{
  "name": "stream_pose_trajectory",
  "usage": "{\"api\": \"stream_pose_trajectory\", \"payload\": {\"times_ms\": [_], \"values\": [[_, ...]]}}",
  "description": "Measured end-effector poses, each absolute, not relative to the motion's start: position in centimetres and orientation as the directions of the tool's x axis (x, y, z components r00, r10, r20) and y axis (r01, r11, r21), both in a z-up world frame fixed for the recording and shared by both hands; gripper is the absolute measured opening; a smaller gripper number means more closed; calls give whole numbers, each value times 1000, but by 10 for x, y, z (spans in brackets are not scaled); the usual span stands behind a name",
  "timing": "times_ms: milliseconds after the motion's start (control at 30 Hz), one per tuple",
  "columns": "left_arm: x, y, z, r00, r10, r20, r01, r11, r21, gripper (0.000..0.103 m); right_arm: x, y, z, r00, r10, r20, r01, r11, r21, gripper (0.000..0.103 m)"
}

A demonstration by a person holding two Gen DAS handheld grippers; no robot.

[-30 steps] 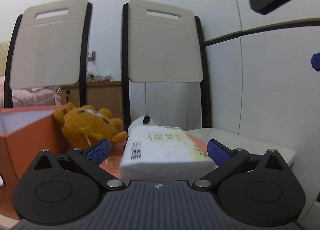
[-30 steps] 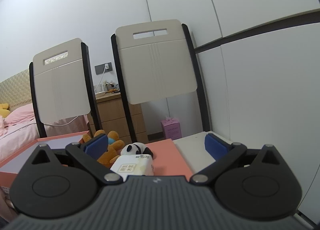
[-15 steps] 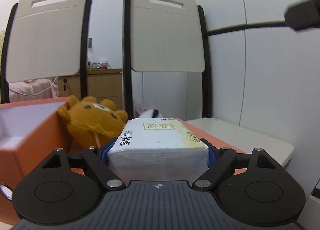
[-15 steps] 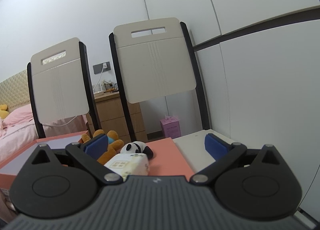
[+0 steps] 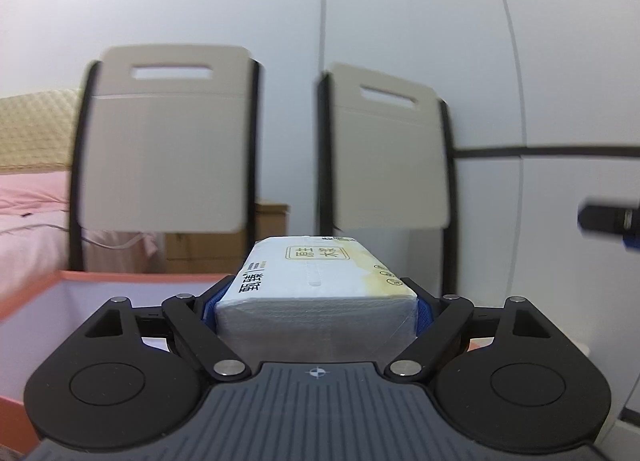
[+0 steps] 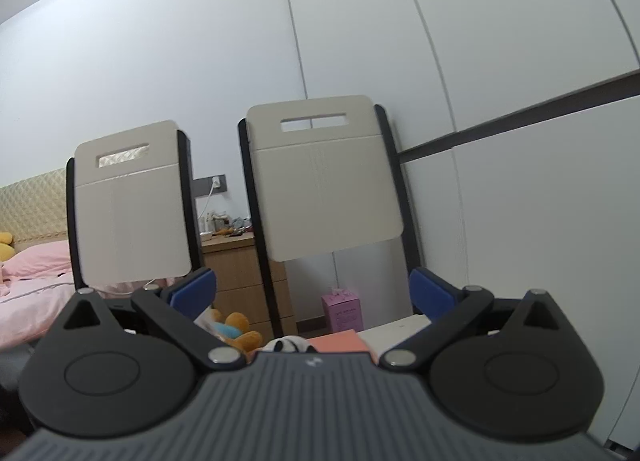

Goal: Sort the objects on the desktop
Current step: 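Carry the tissue packet over the open box and open the left gripper, then move the right gripper to the brown teddy bear and grasp it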

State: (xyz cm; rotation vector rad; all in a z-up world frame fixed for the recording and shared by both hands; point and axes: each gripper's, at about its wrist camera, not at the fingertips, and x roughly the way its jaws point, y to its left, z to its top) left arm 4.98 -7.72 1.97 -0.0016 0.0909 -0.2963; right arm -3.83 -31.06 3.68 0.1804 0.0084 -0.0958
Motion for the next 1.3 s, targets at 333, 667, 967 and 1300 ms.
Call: {"api": "stream_pose_trajectory", "payload": {"times_ms": [333,667,967,1300], "values": [[82,28,37,997,-23,-77,16,995,-94,87,1,-269,32,995,20,-95,-5,989,150,103],[118,73,6,966,163,-201,-178,982,-59,87,51,-226,19,972,126,-198,-98,984,146,103],[118,78,-1,947,166,-275,-184,982,-39,87,74,-198,11,950,203,-238,-163,971,177,103],[116,78,-6,943,164,-290,-180,983,-30,95,71,-191,11,950,208,-234,-172,971,166,103]]}}
